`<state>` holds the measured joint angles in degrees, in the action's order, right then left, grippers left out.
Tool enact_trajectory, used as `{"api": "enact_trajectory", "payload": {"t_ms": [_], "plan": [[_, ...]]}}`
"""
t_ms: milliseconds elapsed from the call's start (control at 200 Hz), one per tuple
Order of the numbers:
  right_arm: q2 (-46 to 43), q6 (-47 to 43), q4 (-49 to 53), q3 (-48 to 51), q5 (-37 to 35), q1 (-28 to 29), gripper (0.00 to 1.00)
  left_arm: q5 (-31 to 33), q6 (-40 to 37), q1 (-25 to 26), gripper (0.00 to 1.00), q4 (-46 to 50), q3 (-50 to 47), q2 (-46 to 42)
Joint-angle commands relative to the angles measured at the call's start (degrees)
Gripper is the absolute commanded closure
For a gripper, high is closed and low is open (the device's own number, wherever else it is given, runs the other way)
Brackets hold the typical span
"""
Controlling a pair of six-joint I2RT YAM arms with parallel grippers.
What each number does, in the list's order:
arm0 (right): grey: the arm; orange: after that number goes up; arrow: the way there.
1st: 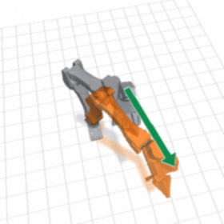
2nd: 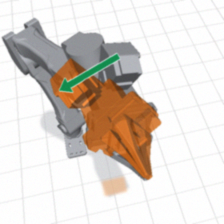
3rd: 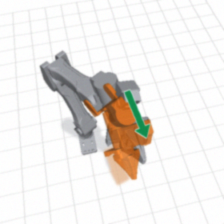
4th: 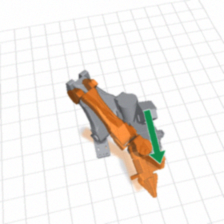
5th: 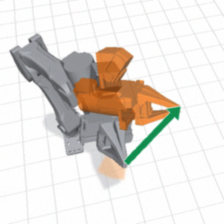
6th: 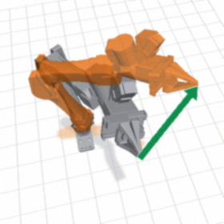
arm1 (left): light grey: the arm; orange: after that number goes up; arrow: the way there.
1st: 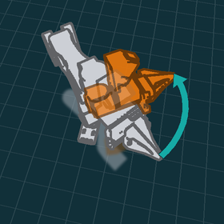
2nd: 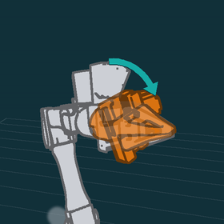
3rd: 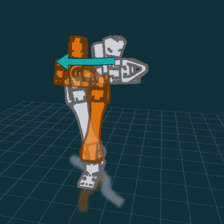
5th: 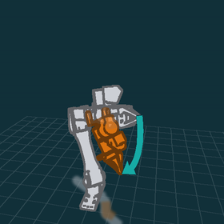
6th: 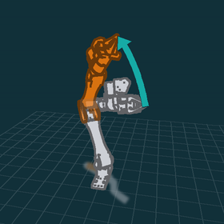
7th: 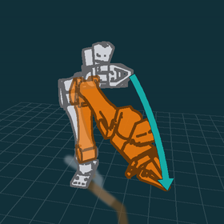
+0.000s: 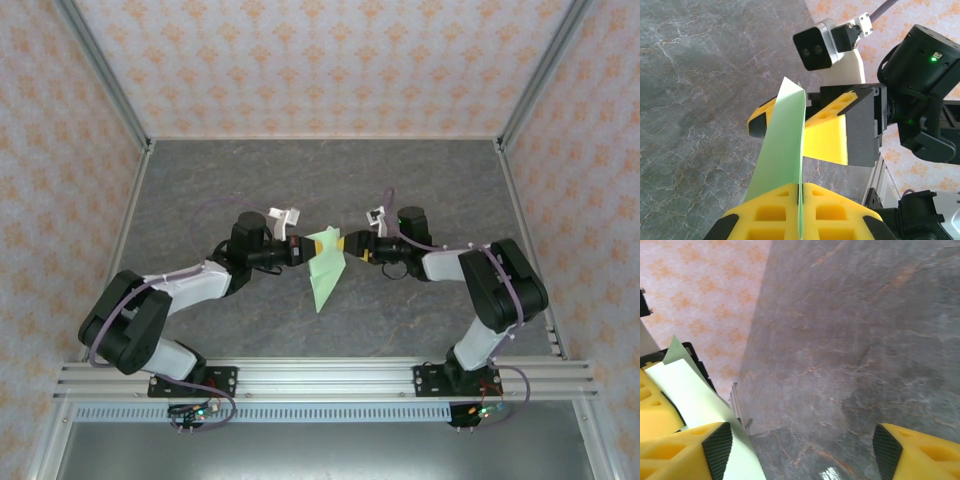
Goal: Fold a paper plane with a square sheet of paper (fold left side to right side)
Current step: Fold the wing for the fifth time at the center of the table.
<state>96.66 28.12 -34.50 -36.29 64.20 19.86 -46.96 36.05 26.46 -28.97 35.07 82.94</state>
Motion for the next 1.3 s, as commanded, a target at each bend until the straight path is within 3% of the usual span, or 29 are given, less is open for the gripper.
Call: {"api": "enact_trajectory", "payload": {"t_ms": [0, 280, 390, 686, 856, 931, 1106, 1206, 1296], "plan": [[0.43, 1.56, -8.13, -0.89, 5.35, 0.99, 0.29, -1.72, -1.7, -0.44, 1.0, 0.85, -0.9, -1.32], [-1.27, 1.85, -7.96, 1.08, 7.23, 1.85, 0.47, -0.98, -1.42, -0.51, 1.0, 0.65, -0.48, 0.78], [-2.64, 1.22, -6.35, 1.49, 6.64, 1.87, 0.64, -0.33, -1.55, -0.49, 1.0, 0.97, -0.19, 1.5], [-7.28, -7.85, 10.06, 0.66, 3.0, 1.86, 0.91, 0.01, -0.55, -0.45, 1.0, -0.58, 1.05, 8.18], [-7.26, -11.01, 18.72, -0.09, -0.58, 1.93, 1.0, 1.04, -0.12, -0.51, 1.0, -2.13, 1.47, 12.35], [-6.46, -10.29, 20.08, -0.53, -1.34, 1.85, 1.0, 0.6, 0.43, -0.47, 0.92, -2.77, 2.25, 13.98], [-7.96, -6.21, 23.43, -1.14, -7.88, 2.06, 1.0, 2.4, -2.65, -0.53, 0.56, 3.6, 5.09, 13.1], [-8.42, -3.41, 24.83, -2.02, -10.48, 2.34, 1.0, 10.75, -6.8, -0.78, 0.4, 14.17, 6.55, 8.59], [-8.19, -1.72, 26.54, -3.18, -12.25, 2.68, 1.0, 20.92, -9.49, -0.8, 0.34, 22.32, 6.28, 2.86]]}}
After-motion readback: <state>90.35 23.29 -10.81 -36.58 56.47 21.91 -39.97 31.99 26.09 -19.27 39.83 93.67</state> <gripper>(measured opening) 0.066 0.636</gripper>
